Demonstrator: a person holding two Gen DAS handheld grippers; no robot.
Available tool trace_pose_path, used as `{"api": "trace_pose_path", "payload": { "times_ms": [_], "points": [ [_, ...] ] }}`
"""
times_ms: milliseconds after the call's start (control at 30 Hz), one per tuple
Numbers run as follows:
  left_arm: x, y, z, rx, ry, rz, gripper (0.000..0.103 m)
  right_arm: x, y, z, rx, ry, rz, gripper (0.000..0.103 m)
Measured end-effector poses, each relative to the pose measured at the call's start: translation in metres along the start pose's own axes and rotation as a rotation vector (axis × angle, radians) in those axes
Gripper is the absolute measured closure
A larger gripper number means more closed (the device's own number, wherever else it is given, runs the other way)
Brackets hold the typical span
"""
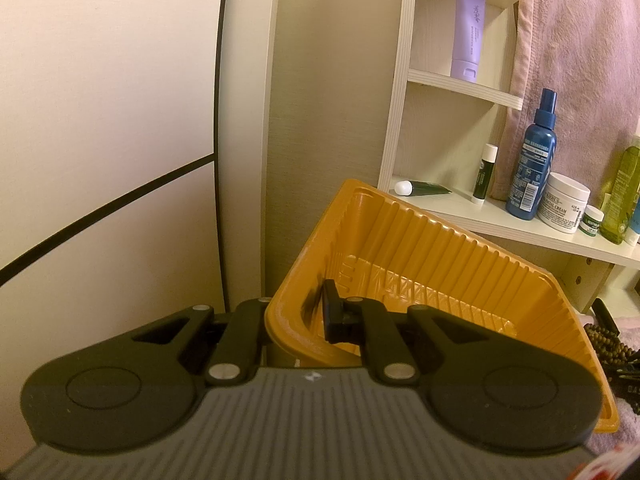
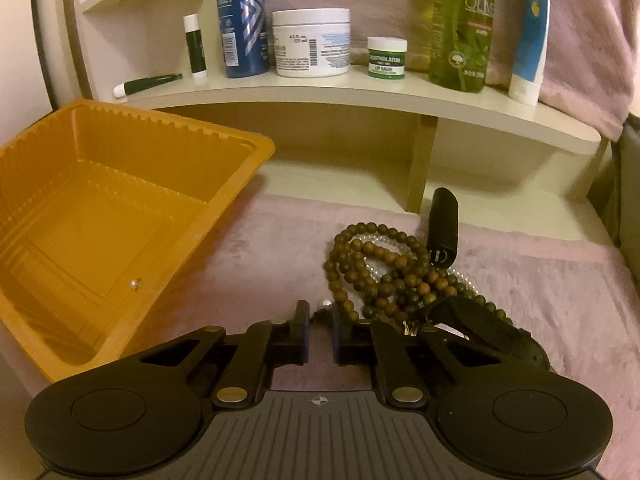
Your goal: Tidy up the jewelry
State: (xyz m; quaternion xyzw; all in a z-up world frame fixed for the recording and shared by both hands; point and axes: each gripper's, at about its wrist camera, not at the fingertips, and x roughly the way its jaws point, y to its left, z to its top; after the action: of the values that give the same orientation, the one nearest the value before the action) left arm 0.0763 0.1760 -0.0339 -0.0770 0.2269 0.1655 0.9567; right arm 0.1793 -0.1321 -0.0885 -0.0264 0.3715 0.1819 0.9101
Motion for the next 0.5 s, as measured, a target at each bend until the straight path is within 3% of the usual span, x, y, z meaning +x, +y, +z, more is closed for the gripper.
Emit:
{"api": "trace_pose_path", "payload": {
  "times_ms": [167, 333, 500],
  "points": [
    [0.0, 0.0, 0.0, 0.0, 0.0, 0.001, 0.093, -0.022, -0.001, 0.007, 0.028, -0.061, 0.048, 0.094],
    [0.0, 0.0, 0.0, 0.0, -0.001, 0.001, 0.093, -0.061, 0.012, 0.023, 0.019, -0.152, 0.2, 0.094],
    [0.0, 0.0, 0.0, 0.001, 0.001, 0.003, 0.093, -0.063, 0.04, 0.027, -0.08, -0.121, 0.295, 0.094]
  ]
}}
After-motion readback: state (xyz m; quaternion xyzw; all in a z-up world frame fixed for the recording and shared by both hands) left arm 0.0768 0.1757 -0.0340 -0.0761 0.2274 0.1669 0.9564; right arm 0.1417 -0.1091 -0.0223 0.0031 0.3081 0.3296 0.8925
